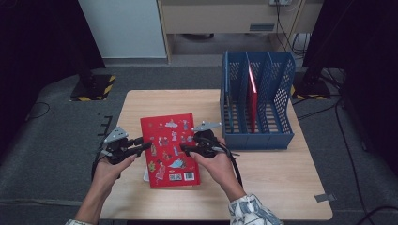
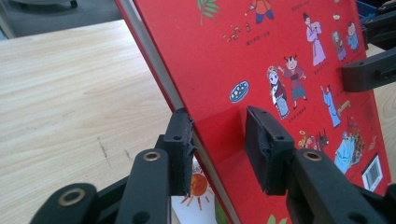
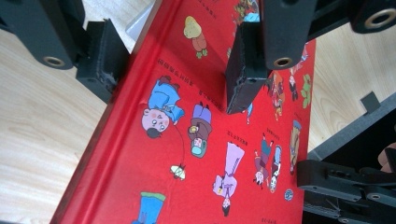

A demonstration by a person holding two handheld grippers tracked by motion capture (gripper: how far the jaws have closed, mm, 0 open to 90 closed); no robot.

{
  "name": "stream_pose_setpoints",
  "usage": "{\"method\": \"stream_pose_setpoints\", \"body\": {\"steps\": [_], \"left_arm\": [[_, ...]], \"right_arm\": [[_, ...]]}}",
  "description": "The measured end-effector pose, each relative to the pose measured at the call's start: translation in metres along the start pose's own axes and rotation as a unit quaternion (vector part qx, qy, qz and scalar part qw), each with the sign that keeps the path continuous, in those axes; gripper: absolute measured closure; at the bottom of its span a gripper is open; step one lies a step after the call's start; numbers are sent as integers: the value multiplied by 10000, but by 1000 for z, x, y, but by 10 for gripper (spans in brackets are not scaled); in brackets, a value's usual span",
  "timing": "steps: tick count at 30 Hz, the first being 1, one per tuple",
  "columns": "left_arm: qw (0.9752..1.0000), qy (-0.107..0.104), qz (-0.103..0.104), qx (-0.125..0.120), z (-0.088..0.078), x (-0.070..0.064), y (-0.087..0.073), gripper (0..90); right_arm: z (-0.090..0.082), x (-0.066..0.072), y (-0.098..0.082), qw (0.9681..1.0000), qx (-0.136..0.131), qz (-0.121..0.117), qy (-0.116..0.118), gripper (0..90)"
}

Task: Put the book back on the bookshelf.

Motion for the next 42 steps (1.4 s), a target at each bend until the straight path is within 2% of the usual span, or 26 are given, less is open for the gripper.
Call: {"method": "stream_pose_setpoints", "body": {"steps": [12, 17, 22, 29, 35, 42], "left_arm": [[9999, 24, 18, -109, -3, -3, 5, 643], [9998, 18, 51, -168, -6, -6, 4, 644], [9996, -33, 126, -265, -12, -10, 0, 647], [9997, -66, 168, -192, -13, -13, -4, 624], [9997, -43, 164, -200, -14, -13, -4, 626], [9997, -53, 122, -225, -19, -13, -2, 671]], "right_arm": [[-6, -1, 4, 9999, -116, -74, -4, 471], [-7, 0, 5, 9997, -145, -173, -38, 465], [-12, 2, 2, 9993, -244, -287, 24, 480], [-15, 4, -3, 9988, -284, -388, 73, 493], [-13, 4, -2, 9988, -260, -409, 45, 467], [-15, 4, 1, 9989, -326, -308, 147, 503]]}}
Point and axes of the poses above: each handheld gripper's, and its own axes: z roughly forward along the jaws, y roughly out of its top, x roughly to its left, the point moved 1 cm from there along z, roughly forward along the jaws, and after that the axes turned 13 degrees about -z, right-handed, at the moved point
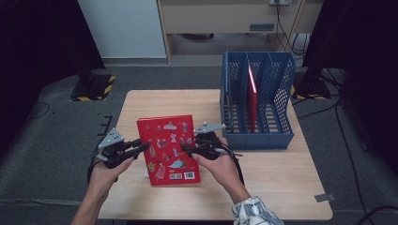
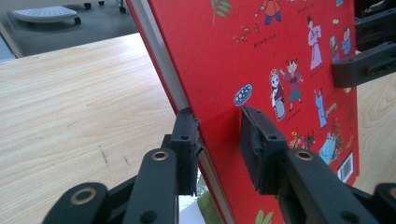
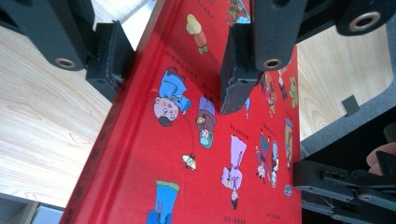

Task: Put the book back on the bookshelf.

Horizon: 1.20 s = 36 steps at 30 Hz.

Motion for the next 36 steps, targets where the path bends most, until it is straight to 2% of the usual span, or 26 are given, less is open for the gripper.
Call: {"method": "stream_pose_setpoints", "body": {"steps": [9, 14, 20, 36], "left_arm": [[9999, -88, -45, -32, -5, -1, 4, 699], [9998, -130, -85, -120, -11, -3, 9, 705], [9996, -163, -91, -218, -16, -5, 14, 708], [9990, -115, -11, -425, -27, -9, 25, 708]], "right_arm": [[-5, -1, 5, 10000, -50, -23, 34, 525], [-8, -2, 6, 9998, -149, 44, 157, 538], [-10, -4, 10, 9996, -219, 81, 180, 537], [-11, -3, 18, 9993, -313, 133, 183, 525]]}}
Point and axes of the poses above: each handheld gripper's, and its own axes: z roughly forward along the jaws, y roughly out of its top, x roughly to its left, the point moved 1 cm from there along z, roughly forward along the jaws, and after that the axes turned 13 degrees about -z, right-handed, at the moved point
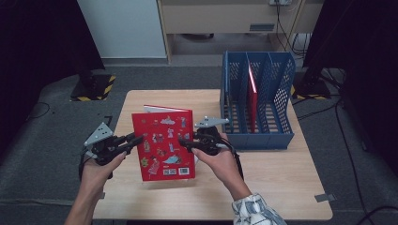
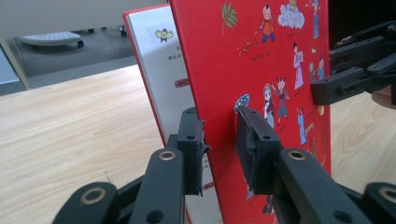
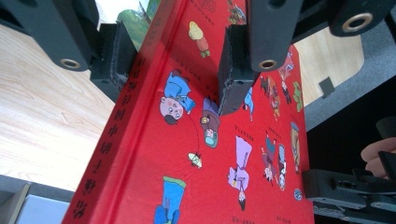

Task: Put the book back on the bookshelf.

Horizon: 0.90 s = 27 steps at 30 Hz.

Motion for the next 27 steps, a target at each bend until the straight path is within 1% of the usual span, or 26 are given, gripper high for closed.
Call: {"method": "stream_pose_setpoints", "body": {"steps": [3, 6, 13, 16, 20, 24, 27], "left_arm": [[10000, 62, 43, -29, 2, 1, 0, 705], [9999, 89, 103, -36, 6, 3, -4, 700], [9996, 137, 221, 58, 12, 1, -12, 699], [9998, 81, 198, 53, 13, 2, -13, 690], [9998, 22, 205, 52, 13, 2, -15, 669], [9997, -48, 229, 30, 12, 2, -18, 613], [9997, -101, 216, 87, 13, 4, -22, 574]], "right_arm": [[1, 0, 1, 10000, 20, -68, -56, 526], [2, 1, 1, 9997, 41, -202, -142, 527], [2, 1, -4, 9983, 90, -499, -293, 534], [1, 2, -6, 9977, 76, -602, -314, 539], [0, 3, -8, 9974, 18, -656, -307, 539], [-1, 5, -8, 9972, -35, -701, -273, 546], [-2, 6, -7, 9971, -106, -716, -222, 539]]}}
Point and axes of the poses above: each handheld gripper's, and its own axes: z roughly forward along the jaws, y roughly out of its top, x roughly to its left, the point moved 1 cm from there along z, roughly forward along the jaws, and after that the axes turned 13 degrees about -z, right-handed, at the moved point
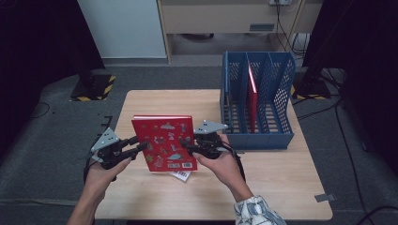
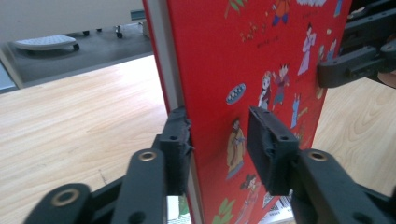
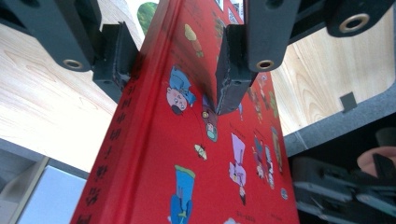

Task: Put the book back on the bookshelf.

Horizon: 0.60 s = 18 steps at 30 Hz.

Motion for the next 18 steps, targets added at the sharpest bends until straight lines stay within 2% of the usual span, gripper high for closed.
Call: {"method": "stream_pose_setpoints", "body": {"steps": [6, 8, 11, 13, 16, 18], "left_arm": [[9999, -14, 63, 101, 7, 1, -9, 507], [9999, -38, 64, 145, 9, 1, -11, 510], [9998, -2, 107, 161, 8, 1, -11, 565], [9998, -71, 124, 162, 8, 0, -11, 625], [9997, -43, 174, 177, 8, 0, -11, 635], [9997, -45, 141, 189, 7, 1, -10, 636]], "right_arm": [[-2, 2, 2, 9999, -65, -112, 38, 577], [-3, 2, 2, 9999, -89, -138, 49, 573], [-3, 2, 3, 9998, -109, -158, 78, 553], [-2, 3, 5, 9997, -108, -167, 129, 534], [2, 6, 10, 9995, -135, -248, 153, 522], [4, 6, 13, 9994, -176, -201, 215, 521]]}}
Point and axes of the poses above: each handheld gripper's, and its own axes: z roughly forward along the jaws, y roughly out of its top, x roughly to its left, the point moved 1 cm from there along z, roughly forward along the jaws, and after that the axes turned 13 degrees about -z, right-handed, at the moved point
